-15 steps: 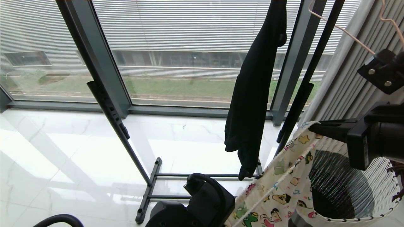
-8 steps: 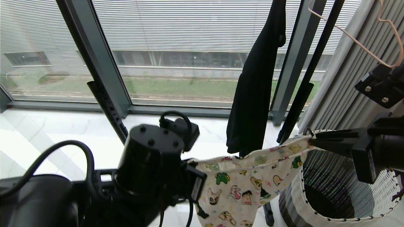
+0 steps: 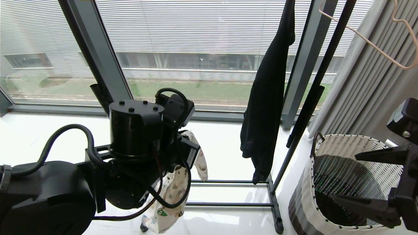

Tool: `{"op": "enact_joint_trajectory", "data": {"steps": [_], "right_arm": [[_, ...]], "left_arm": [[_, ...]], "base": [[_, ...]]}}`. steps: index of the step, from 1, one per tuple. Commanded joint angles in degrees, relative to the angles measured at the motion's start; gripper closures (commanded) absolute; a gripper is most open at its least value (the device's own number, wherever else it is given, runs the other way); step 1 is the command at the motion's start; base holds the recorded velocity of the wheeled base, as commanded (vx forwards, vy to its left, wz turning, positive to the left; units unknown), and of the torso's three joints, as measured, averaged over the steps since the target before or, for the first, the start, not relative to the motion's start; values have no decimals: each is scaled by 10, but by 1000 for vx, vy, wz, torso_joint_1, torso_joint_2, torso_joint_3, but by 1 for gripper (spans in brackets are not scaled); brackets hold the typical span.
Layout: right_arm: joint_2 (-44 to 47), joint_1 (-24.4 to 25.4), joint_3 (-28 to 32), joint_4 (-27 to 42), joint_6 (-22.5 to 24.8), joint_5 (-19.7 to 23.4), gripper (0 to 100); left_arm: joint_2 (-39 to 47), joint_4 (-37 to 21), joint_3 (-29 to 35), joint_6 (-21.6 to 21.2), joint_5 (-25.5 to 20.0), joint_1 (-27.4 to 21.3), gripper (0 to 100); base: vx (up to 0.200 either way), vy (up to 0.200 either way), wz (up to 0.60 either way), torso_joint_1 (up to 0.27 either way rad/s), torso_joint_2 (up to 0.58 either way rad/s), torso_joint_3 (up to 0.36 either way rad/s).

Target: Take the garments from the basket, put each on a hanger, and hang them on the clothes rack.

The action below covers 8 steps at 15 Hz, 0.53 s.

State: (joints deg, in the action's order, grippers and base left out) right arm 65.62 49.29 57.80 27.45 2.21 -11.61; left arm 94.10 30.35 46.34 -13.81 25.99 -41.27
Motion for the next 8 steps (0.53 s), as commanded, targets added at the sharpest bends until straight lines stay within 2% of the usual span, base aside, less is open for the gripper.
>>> {"op": "enact_joint_trajectory", "data": {"steps": [1, 2, 4, 6, 8], "right_arm": [[-50, -119, -5, 45, 24, -38, 0], [-69, -182, -8, 56, 36, -34, 0], [-102, -261, -28, 55, 38, -25, 0], [-136, -302, -59, 54, 39, -26, 0], [-156, -308, -88, 48, 39, -31, 0]], "left_arm": [[-18, 77, -74, -49, -2, 44, 100], [-19, 150, -120, -69, -9, 75, 100], [-23, 251, -191, -83, -38, 132, 100], [-52, 270, -216, -82, -56, 158, 100], [-84, 270, -216, -83, -70, 160, 100]], "base": [[0, 0, 0, 0, 0, 0], [0, 0, 0, 0, 0, 0], [0, 0, 0, 0, 0, 0], [0, 0, 0, 0, 0, 0], [0, 0, 0, 0, 0, 0]]}}
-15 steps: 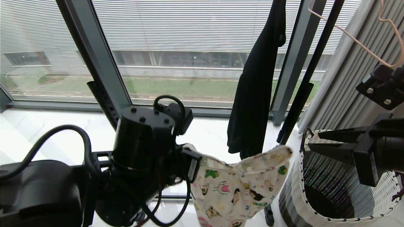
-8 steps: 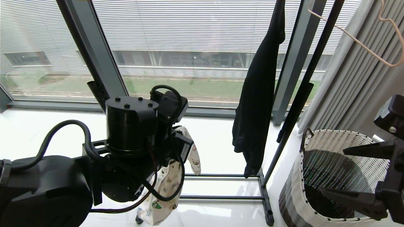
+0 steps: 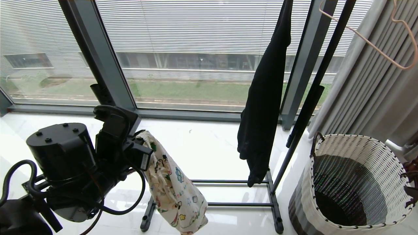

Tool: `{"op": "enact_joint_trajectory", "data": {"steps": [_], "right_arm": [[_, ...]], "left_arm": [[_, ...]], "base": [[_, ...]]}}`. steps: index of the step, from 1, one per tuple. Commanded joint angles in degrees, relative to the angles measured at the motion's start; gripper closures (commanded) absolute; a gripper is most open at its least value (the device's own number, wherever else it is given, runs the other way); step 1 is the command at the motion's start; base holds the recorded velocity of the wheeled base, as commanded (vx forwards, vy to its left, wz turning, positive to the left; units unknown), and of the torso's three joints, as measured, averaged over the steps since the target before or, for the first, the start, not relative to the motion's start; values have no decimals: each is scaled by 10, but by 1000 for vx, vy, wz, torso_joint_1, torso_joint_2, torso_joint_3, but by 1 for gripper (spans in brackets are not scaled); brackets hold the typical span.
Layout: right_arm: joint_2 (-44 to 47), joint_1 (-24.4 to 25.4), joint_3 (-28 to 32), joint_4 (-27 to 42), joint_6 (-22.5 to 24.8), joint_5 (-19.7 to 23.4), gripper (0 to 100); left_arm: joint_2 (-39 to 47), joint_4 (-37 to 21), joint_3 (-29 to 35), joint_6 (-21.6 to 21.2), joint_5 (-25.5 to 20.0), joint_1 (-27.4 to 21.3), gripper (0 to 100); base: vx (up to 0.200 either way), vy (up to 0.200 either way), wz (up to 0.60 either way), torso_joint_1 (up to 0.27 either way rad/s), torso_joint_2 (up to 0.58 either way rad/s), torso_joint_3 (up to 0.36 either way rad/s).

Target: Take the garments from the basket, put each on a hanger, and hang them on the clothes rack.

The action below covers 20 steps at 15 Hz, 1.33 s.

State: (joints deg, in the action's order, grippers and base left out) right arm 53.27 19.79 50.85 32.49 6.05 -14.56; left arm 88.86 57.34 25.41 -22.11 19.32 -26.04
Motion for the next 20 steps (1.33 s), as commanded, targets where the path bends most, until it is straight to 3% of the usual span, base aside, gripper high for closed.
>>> {"op": "enact_joint_trajectory", "data": {"steps": [1, 3, 6, 7, 10, 14, 20], "right_arm": [[-41, -13, -31, -10, 1, -2, 0], [-47, -14, -39, -15, 1, -2, 0], [-46, -14, -40, -23, 1, -2, 0], [-46, -14, -45, -31, 1, -2, 0], [-46, -16, -67, -72, 3, -5, 0], [-45, -19, -87, -109, 5, -8, 0], [-45, -19, -87, -124, 3, -7, 0]], "left_arm": [[-54, -17, -9, 1, -3, 7, 100], [-117, -111, -15, 9, -4, 7, 100], [-219, -332, -26, 62, -5, 18, 100], [-236, -380, -28, 72, -6, 29, 100], [-239, -385, -25, 83, -3, 53, 100], [-255, -385, -32, 84, -4, 126, 100], [-289, -385, -55, 82, -5, 164, 100]], "base": [[0, 0, 0, 0, 0, 0], [0, 0, 0, 0, 0, 0], [0, 0, 0, 0, 0, 0], [0, 0, 0, 0, 0, 0], [0, 0, 0, 0, 0, 0], [0, 0, 0, 8, -40, -27], [0, 0, 0, 121, -390, -264]]}}
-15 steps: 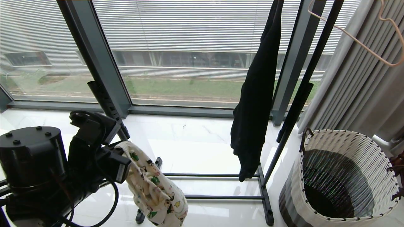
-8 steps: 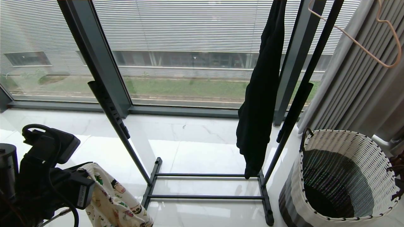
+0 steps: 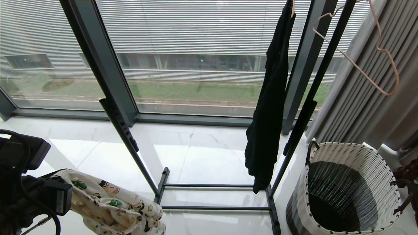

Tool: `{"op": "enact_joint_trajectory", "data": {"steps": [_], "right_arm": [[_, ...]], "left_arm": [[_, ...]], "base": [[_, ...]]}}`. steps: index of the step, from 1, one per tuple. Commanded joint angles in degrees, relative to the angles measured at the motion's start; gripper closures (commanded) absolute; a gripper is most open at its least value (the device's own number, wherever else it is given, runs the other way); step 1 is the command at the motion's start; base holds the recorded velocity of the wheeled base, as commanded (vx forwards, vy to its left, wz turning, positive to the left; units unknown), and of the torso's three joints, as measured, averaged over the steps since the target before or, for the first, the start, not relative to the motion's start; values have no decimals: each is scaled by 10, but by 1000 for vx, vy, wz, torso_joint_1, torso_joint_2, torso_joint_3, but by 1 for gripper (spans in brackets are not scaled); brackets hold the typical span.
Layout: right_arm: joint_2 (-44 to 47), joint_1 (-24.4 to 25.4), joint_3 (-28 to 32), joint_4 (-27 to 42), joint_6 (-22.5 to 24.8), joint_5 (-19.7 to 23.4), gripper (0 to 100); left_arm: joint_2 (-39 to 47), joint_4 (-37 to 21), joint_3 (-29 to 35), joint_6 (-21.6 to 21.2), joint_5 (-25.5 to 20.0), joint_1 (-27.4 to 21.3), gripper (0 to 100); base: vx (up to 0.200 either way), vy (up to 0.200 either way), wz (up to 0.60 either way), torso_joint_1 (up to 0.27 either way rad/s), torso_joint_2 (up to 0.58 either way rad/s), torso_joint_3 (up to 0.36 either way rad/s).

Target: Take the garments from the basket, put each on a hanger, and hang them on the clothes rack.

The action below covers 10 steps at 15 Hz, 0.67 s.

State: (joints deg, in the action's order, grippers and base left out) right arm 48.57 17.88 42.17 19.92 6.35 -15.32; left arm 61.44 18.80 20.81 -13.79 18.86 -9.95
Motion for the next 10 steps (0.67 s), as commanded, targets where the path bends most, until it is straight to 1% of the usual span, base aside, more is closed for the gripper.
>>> {"op": "enact_joint_trajectory", "data": {"steps": [1, 4, 10], "right_arm": [[2, -1, 0, -1, 1, 0, 0], [3, -7, 1, -3, 1, 0, 0], [36, -7, 1, -67, 0, 1, 0]], "left_arm": [[-23, 0, -11, -1, 0, 3, 100], [-39, 0, -10, -1, 0, 5, 100], [-46, 0, -5, -1, 0, 11, 100]], "base": [[0, 0, 0, 173, -456, -290], [0, 0, 0, 181, -468, -294], [0, 0, 0, 204, -479, -283]]}}
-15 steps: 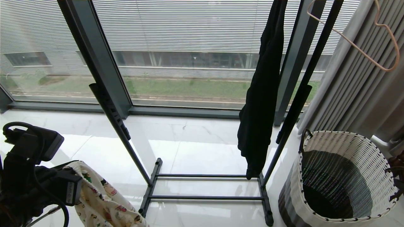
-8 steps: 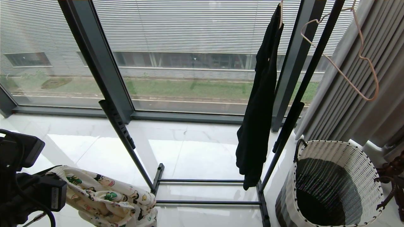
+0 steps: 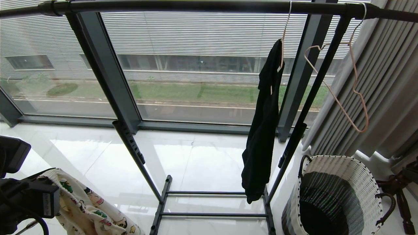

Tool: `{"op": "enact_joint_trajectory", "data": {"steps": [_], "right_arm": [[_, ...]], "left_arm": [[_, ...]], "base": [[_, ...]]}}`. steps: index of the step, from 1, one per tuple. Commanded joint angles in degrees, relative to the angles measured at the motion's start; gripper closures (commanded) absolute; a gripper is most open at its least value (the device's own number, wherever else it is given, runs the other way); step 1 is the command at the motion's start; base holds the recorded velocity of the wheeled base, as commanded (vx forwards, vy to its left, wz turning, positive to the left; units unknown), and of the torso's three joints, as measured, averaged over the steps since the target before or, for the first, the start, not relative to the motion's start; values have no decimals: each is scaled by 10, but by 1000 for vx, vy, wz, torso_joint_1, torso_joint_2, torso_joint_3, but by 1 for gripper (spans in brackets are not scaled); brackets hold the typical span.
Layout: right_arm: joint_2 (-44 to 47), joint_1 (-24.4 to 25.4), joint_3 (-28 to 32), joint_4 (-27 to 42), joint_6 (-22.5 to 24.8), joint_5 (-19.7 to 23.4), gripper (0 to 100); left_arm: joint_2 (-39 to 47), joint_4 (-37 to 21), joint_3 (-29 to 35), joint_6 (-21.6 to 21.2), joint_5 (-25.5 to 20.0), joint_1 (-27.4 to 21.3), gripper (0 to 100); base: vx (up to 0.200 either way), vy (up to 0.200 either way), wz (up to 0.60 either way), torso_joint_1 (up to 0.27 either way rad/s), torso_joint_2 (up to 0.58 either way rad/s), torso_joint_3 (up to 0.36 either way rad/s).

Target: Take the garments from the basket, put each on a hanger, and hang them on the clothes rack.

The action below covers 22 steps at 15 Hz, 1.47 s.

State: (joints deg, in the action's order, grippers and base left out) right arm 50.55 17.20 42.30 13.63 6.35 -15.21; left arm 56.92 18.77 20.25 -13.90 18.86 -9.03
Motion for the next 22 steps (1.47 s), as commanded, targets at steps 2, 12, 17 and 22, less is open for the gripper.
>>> {"op": "enact_joint_trajectory", "data": {"steps": [2, 12, 17, 22], "right_arm": [[25, 0, 0, -19, 0, 0, 0], [46, 0, -2, -32, -46, 7, 0], [98, 1, 2, -105, -124, 37, 0], [104, 0, 3, -117, -126, 70, 0]], "left_arm": [[-1, 0, 2, 0, 0, 15, 100], [0, 0, 4, 1, 0, 17, 100], [-1, 0, 1, 0, -1, 14, 100], [-1, 0, 1, 0, -1, 14, 100]], "base": [[0, 0, 0, 225, -498, -281], [0, 0, 0, 184, -405, -227], [80, 0, 0, 1, -3, 0], [200, 0, 0, 4, -2, 0]]}}
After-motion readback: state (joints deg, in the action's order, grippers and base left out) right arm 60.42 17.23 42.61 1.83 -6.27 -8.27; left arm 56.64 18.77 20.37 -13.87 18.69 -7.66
